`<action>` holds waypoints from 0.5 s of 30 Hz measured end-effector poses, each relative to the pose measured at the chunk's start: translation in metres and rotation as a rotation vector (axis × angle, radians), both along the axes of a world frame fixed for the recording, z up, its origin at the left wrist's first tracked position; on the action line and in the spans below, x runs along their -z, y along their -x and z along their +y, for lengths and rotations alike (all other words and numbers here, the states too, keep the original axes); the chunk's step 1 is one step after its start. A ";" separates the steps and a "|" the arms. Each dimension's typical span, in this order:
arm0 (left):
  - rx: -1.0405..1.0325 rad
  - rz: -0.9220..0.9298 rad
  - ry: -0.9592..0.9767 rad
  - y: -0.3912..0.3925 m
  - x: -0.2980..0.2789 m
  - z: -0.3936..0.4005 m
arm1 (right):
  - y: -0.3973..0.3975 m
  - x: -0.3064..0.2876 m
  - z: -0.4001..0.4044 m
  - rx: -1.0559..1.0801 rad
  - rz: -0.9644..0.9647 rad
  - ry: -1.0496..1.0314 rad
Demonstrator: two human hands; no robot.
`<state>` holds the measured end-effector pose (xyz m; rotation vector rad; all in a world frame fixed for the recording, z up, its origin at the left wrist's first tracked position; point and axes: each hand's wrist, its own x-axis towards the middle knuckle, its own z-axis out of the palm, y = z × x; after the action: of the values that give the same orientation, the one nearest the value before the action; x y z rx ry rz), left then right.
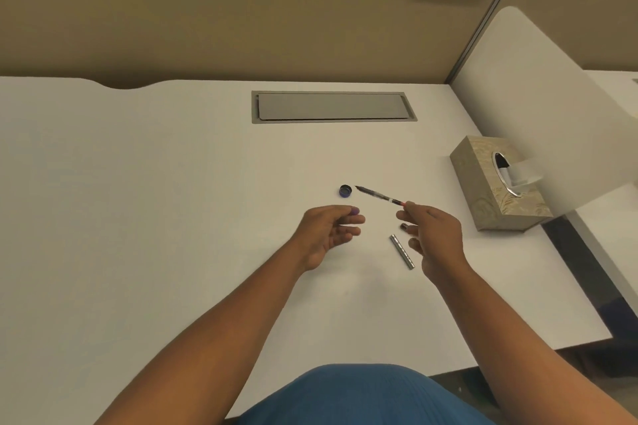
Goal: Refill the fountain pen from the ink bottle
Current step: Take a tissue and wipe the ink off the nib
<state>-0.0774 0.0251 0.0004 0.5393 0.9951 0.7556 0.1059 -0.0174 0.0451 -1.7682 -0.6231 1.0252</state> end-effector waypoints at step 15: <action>-0.106 -0.175 0.006 -0.090 -0.003 0.010 | -0.038 0.003 0.006 -0.004 0.379 0.122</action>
<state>0.0128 0.0349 0.0034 0.4106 0.8681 0.8783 0.1440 -0.0110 0.0426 -1.6153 -0.3322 1.3817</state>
